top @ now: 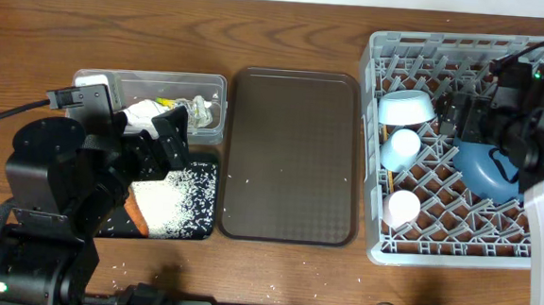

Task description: Sort waste into correct bins and load items into the dishwasher rack

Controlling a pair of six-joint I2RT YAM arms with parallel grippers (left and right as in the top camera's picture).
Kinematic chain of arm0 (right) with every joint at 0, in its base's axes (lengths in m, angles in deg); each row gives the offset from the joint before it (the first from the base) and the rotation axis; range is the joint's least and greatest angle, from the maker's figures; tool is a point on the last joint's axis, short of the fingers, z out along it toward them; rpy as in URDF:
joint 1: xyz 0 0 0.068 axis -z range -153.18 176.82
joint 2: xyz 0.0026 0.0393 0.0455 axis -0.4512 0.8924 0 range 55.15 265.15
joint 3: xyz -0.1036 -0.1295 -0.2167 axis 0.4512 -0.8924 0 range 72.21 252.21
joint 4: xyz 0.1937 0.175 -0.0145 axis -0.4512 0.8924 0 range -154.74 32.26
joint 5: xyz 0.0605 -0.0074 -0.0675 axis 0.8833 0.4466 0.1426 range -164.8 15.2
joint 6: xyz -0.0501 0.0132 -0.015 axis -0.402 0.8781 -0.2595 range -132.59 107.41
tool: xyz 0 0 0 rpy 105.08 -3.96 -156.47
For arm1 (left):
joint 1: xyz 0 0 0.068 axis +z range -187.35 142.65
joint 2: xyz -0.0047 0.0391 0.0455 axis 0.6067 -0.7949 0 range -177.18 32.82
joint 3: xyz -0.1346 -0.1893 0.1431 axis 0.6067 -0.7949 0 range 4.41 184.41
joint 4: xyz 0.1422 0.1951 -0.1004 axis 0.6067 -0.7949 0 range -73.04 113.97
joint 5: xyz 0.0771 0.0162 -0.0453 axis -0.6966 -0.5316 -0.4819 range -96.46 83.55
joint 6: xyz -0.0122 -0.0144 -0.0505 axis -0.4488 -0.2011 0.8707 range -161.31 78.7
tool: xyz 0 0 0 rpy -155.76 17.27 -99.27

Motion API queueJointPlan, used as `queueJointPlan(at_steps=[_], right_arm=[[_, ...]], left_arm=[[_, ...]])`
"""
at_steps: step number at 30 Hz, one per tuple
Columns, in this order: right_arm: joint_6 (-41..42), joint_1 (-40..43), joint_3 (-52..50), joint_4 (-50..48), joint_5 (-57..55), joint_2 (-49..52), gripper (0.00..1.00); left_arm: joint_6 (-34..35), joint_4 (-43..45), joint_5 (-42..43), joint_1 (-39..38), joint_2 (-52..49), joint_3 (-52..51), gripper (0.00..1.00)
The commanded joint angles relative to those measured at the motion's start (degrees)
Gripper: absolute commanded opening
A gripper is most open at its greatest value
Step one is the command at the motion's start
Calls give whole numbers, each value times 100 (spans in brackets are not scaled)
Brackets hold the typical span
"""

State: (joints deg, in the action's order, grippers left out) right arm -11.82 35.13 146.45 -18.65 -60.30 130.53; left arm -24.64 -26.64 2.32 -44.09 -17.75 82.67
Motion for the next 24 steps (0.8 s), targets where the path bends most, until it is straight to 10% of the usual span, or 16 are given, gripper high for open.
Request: queueJointPlan(at_steps=[1,23,24], right_arm=[[-85,-48,-15,4,-15,-656,99],[-542,-1399,-1539,654,-2898,-5038,89],[-546,-1410,-1707,625,-2940,-5195,99]], left_arm=[[7,4,-48,24,9,-2,95],[7,4,-48,24,9,-2,95],[7,4,-48,24,9,-2,95]])
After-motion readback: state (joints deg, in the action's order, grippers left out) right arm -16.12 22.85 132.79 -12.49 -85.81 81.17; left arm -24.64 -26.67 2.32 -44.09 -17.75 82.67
